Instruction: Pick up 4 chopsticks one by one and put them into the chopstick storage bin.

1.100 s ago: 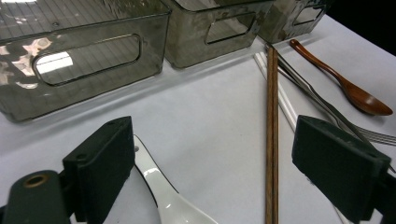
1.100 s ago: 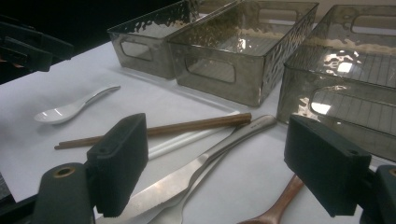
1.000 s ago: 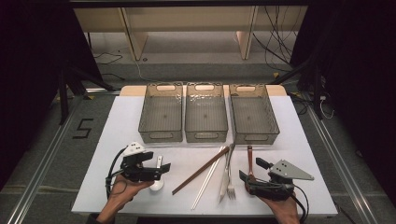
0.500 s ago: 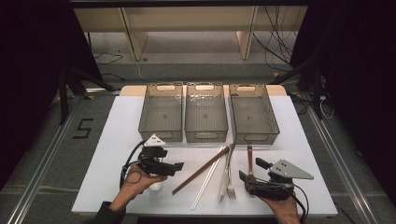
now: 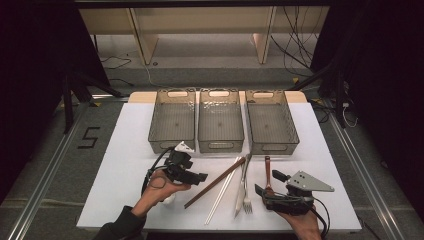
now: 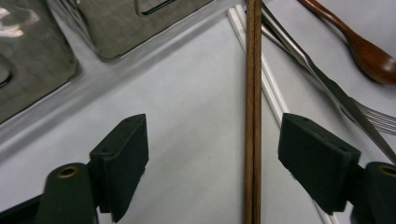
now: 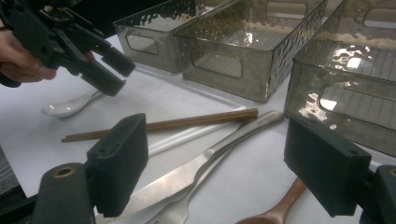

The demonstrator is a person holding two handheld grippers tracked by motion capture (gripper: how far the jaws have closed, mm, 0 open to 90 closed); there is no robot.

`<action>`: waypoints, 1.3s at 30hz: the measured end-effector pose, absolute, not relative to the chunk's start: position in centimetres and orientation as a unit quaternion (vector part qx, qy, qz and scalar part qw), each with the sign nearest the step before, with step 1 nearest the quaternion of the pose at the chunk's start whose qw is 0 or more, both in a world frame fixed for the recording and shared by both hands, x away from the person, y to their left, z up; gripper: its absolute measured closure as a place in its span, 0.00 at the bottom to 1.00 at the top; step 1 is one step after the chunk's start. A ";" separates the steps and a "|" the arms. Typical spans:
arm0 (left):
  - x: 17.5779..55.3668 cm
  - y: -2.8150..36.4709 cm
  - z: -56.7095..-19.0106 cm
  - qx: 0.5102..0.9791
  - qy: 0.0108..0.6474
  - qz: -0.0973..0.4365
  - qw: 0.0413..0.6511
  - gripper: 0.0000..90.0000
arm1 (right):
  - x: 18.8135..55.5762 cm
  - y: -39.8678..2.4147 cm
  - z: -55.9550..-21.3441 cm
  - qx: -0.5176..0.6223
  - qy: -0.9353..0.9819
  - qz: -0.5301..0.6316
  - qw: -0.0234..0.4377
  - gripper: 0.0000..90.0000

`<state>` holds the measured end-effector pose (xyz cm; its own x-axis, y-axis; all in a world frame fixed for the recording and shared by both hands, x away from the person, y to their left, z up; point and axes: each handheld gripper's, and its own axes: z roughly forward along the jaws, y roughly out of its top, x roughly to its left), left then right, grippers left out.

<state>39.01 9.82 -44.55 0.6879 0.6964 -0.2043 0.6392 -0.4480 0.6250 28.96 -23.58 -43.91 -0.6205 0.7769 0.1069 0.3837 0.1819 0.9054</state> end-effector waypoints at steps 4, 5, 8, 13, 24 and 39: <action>39.4 8.9 -45.0 0.859 0.386 0.029 0.335 0.33 | 28.9 -23.6 -43.9 0.390 0.744 0.507 0.195 0.25; 39.5 8.7 -45.2 0.862 0.383 0.028 0.331 0.34 | 28.9 -23.5 -43.9 0.390 0.743 0.507 0.196 0.25; 39.6 8.4 -45.4 0.866 0.380 0.022 0.324 0.38 | 28.9 -23.5 -43.9 0.389 0.744 0.507 0.195 0.25; 39.9 7.4 -45.9 0.873 0.372 0.011 0.315 0.44 | 28.9 -23.4 -44.0 0.388 0.745 0.507 0.194 0.25; 40.4 6.1 -46.5 0.886 0.357 0.003 0.296 0.60 | 29.0 -23.5 -44.0 0.388 0.745 0.507 0.193 0.25; 40.6 5.5 -46.9 0.889 0.353 -0.008 0.293 0.74 | 28.9 -23.4 -44.0 0.387 0.746 0.507 0.191 0.25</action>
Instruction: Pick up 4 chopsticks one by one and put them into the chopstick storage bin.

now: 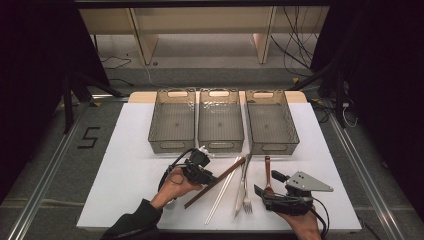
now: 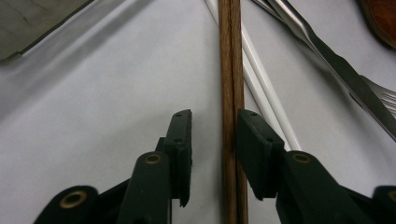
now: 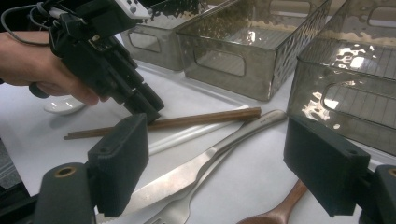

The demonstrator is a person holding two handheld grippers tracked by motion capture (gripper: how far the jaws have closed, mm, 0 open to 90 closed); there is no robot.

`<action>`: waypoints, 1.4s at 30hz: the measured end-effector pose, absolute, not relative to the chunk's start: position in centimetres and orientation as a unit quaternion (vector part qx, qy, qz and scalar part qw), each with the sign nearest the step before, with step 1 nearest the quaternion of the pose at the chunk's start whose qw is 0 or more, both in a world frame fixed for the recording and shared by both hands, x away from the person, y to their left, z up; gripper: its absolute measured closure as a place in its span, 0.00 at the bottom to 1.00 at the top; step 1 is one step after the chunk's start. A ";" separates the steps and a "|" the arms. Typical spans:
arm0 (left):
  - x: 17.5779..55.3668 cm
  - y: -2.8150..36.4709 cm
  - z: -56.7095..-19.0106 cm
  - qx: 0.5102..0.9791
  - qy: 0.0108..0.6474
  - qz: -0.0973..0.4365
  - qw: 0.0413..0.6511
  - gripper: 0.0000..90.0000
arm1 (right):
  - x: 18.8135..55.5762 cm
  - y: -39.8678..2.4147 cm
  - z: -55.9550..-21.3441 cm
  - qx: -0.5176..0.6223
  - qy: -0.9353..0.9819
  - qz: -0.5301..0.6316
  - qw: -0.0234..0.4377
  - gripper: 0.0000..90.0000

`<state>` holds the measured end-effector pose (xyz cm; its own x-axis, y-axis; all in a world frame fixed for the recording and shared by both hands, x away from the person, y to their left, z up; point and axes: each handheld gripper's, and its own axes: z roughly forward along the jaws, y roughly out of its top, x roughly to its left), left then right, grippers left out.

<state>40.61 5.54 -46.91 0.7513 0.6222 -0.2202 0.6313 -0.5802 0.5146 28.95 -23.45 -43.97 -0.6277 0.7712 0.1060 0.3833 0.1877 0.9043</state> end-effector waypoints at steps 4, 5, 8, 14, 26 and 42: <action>40.8 5.4 -47.1 0.891 0.351 -0.009 0.288 0.76 | 29.0 -23.5 -44.0 0.387 0.747 0.506 0.191 0.25; 40.8 5.3 -47.1 0.893 0.349 -0.011 0.285 0.77 | 29.0 -23.5 -44.0 0.387 0.747 0.506 0.191 0.25; 40.7 5.2 -47.2 0.896 0.345 -0.004 0.280 0.80 | 29.0 -23.5 -44.0 0.387 0.747 0.506 0.191 0.25; 40.5 4.9 -47.2 0.899 0.342 0.019 0.272 0.88 | 29.0 -23.4 -44.0 0.388 0.749 0.502 0.191 0.26; 40.3 5.1 -47.1 0.902 0.331 0.033 0.277 0.94 | 29.0 -23.4 -44.0 0.386 0.751 0.500 0.190 0.26; 39.5 6.2 -43.7 0.899 0.305 0.037 0.311 0.94 | 28.9 -23.5 -44.0 0.388 0.749 0.503 0.190 0.26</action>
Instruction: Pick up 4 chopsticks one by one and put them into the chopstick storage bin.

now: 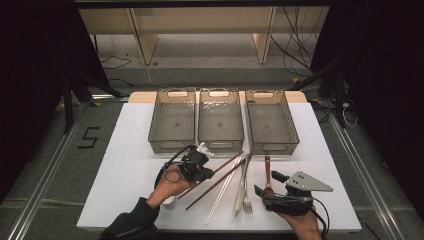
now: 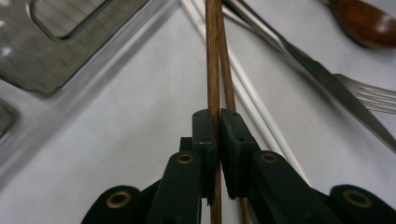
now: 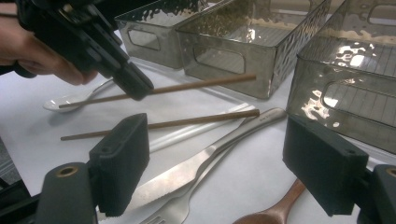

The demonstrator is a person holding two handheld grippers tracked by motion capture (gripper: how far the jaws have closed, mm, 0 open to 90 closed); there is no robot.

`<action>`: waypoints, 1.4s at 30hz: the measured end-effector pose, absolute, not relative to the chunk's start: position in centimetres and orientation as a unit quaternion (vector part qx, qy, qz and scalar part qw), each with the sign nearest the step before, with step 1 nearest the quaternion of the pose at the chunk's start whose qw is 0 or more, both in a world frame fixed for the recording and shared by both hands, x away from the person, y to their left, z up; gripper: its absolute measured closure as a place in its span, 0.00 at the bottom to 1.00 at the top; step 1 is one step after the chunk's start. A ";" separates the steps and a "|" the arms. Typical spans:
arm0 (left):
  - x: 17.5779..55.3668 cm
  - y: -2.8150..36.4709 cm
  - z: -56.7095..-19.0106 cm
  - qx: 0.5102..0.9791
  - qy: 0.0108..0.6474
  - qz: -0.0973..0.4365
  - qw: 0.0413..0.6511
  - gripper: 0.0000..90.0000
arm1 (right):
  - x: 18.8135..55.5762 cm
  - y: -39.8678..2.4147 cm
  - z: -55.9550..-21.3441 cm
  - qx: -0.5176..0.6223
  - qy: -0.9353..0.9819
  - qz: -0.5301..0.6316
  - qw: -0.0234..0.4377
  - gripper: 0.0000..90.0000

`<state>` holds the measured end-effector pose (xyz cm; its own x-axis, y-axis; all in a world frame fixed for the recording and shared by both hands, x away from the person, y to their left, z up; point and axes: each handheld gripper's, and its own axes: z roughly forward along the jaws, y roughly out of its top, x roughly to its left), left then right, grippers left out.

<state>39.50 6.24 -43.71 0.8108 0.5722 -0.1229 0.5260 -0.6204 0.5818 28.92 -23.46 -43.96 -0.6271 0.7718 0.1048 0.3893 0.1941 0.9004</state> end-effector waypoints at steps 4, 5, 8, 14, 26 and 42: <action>39.6 6.8 -42.7 0.893 0.307 0.043 0.326 0.94 | 28.9 -23.5 -43.9 0.387 0.748 0.504 0.192 0.26; 39.6 7.0 -42.4 0.891 0.310 0.046 0.330 0.94 | 28.9 -23.5 -43.9 0.387 0.748 0.504 0.192 0.26; 39.9 7.7 -41.7 0.885 0.315 0.049 0.339 0.94 | 28.9 -23.5 -44.0 0.387 0.748 0.503 0.193 0.26; 40.4 9.0 -40.4 0.873 0.328 0.057 0.357 0.94 | 29.0 -23.5 -44.0 0.389 0.748 0.502 0.192 0.26; 42.9 11.7 -37.8 0.857 0.353 0.090 0.366 0.94 | 29.0 -23.6 -44.0 0.391 0.746 0.503 0.192 0.26; 47.1 13.8 -36.3 0.839 0.390 0.121 0.359 0.94 | 29.0 -23.6 -44.0 0.391 0.746 0.505 0.191 0.26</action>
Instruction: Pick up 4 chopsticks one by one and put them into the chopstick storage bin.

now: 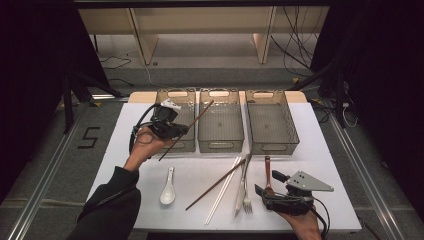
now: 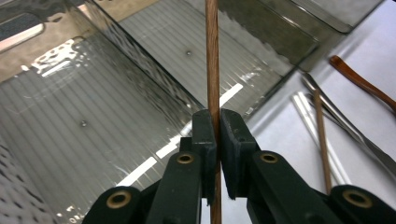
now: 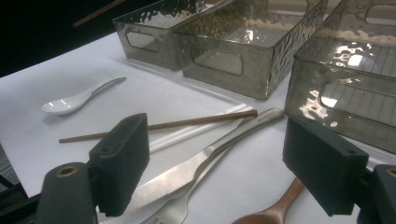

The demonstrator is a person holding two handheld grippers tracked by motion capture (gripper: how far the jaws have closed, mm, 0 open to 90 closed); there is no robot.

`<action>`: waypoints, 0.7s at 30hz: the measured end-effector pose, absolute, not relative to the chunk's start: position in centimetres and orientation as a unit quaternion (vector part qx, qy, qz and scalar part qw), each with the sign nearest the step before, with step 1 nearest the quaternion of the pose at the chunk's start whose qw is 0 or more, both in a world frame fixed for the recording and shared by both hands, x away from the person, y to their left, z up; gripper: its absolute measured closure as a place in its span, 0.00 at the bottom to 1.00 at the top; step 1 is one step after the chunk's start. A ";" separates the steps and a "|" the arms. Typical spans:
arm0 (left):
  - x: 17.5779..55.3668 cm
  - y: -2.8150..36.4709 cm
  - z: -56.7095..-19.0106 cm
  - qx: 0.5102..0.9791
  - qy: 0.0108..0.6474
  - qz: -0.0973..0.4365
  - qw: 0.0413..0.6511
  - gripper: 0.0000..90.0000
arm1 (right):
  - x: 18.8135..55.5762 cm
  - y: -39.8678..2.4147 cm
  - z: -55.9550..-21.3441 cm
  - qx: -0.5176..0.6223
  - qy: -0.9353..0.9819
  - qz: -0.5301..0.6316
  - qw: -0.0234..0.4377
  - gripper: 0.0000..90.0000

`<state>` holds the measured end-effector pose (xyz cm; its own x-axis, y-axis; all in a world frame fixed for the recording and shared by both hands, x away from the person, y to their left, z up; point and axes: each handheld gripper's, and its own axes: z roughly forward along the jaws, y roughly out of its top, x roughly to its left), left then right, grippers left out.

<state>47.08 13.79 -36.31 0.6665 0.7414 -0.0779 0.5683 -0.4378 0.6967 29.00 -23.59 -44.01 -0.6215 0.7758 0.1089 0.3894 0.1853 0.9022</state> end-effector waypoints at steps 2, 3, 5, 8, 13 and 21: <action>47.7 14.0 -36.2 0.835 0.398 0.124 0.360 0.94 | 29.0 -23.6 -44.0 0.391 0.746 0.505 0.191 0.26; 48.0 14.1 -36.2 0.833 0.401 0.127 0.360 0.94 | 29.0 -23.6 -44.0 0.391 0.746 0.505 0.191 0.26; 48.6 14.3 -36.1 0.831 0.405 0.132 0.358 0.94 | 29.0 -23.6 -44.0 0.391 0.746 0.505 0.191 0.26; 49.5 14.6 -36.0 0.825 0.412 0.140 0.360 0.94 | 29.0 -23.6 -44.0 0.391 0.746 0.505 0.190 0.26; 50.8 15.4 -35.9 0.817 0.424 0.153 0.360 0.94 | 29.0 -23.7 -44.0 0.390 0.746 0.505 0.190 0.26; 52.9 16.3 -36.6 0.810 0.437 0.162 0.357 0.94 | 29.1 -23.6 -44.1 0.391 0.746 0.505 0.188 0.26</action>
